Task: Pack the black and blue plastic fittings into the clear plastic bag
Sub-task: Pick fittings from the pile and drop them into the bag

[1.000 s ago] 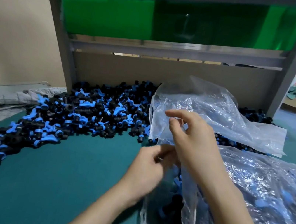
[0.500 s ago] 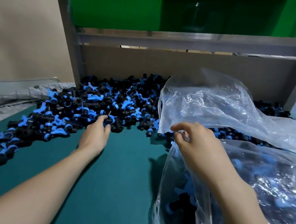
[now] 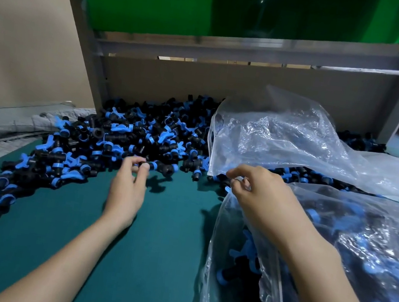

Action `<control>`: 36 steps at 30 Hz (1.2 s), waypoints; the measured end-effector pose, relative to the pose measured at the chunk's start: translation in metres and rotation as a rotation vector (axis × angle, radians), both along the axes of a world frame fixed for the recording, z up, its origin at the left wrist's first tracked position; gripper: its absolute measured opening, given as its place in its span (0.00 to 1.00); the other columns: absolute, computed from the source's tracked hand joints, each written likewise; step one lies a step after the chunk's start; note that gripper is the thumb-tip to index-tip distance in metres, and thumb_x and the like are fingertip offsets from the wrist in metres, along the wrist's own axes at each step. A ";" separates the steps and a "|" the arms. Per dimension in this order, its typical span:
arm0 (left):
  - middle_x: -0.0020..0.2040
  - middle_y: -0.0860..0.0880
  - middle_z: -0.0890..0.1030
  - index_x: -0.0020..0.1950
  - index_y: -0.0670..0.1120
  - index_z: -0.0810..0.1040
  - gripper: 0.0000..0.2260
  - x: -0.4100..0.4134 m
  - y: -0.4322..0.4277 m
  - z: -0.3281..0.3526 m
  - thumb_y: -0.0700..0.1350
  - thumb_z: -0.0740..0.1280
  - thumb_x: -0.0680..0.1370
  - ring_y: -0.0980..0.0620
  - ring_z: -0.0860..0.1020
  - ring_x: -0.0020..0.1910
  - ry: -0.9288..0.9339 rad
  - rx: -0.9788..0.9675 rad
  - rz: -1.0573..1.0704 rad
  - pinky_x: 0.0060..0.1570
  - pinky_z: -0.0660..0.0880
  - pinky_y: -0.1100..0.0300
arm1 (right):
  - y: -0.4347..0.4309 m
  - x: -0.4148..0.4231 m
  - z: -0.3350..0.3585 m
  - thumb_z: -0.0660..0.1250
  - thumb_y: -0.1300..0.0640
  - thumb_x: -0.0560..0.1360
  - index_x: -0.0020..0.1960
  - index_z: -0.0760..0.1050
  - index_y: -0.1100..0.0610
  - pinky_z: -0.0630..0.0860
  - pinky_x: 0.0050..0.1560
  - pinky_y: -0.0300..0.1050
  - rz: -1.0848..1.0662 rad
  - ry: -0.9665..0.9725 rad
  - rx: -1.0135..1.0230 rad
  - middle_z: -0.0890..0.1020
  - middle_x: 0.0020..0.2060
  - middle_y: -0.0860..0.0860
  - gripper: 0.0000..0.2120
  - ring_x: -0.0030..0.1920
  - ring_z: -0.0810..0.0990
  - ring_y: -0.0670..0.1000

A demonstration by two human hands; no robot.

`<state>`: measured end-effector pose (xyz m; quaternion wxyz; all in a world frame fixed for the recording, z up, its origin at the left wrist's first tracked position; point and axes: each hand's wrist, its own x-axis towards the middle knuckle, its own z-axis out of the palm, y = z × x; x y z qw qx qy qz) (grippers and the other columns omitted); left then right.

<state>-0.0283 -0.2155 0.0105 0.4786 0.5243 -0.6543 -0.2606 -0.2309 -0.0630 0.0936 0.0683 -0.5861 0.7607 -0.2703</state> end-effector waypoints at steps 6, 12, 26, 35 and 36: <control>0.41 0.52 0.80 0.55 0.46 0.76 0.04 -0.032 0.067 -0.004 0.42 0.62 0.83 0.60 0.74 0.32 0.567 0.115 -0.252 0.27 0.72 0.65 | -0.001 -0.002 -0.002 0.60 0.49 0.82 0.64 0.77 0.44 0.77 0.55 0.51 -0.001 0.083 0.062 0.79 0.61 0.50 0.13 0.57 0.78 0.56; 0.37 0.57 0.81 0.55 0.45 0.77 0.05 -0.041 0.087 -0.004 0.43 0.63 0.82 0.60 0.73 0.33 0.658 0.218 -0.318 0.28 0.71 0.65 | -0.002 -0.001 -0.004 0.62 0.47 0.81 0.64 0.77 0.42 0.77 0.54 0.52 0.003 0.124 0.072 0.80 0.59 0.49 0.13 0.56 0.78 0.55; 0.39 0.55 0.81 0.55 0.45 0.77 0.05 -0.039 0.088 -0.006 0.43 0.63 0.82 0.58 0.74 0.33 0.629 0.217 -0.362 0.29 0.72 0.65 | -0.004 -0.001 -0.007 0.62 0.48 0.81 0.62 0.77 0.42 0.78 0.51 0.52 0.002 0.147 0.084 0.79 0.54 0.49 0.11 0.54 0.78 0.56; 0.34 0.56 0.78 0.48 0.45 0.77 0.08 -0.038 0.087 -0.008 0.47 0.63 0.82 0.58 0.73 0.31 0.596 0.237 -0.346 0.27 0.70 0.65 | -0.003 -0.001 -0.005 0.60 0.46 0.82 0.62 0.78 0.45 0.78 0.52 0.53 0.014 0.132 0.087 0.80 0.54 0.50 0.12 0.53 0.78 0.56; 0.34 0.55 0.78 0.47 0.45 0.77 0.08 -0.038 0.087 -0.008 0.47 0.63 0.82 0.58 0.73 0.31 0.597 0.241 -0.345 0.27 0.70 0.65 | -0.002 -0.001 -0.005 0.60 0.46 0.82 0.62 0.78 0.45 0.78 0.52 0.53 0.014 0.129 0.086 0.80 0.54 0.50 0.12 0.53 0.78 0.55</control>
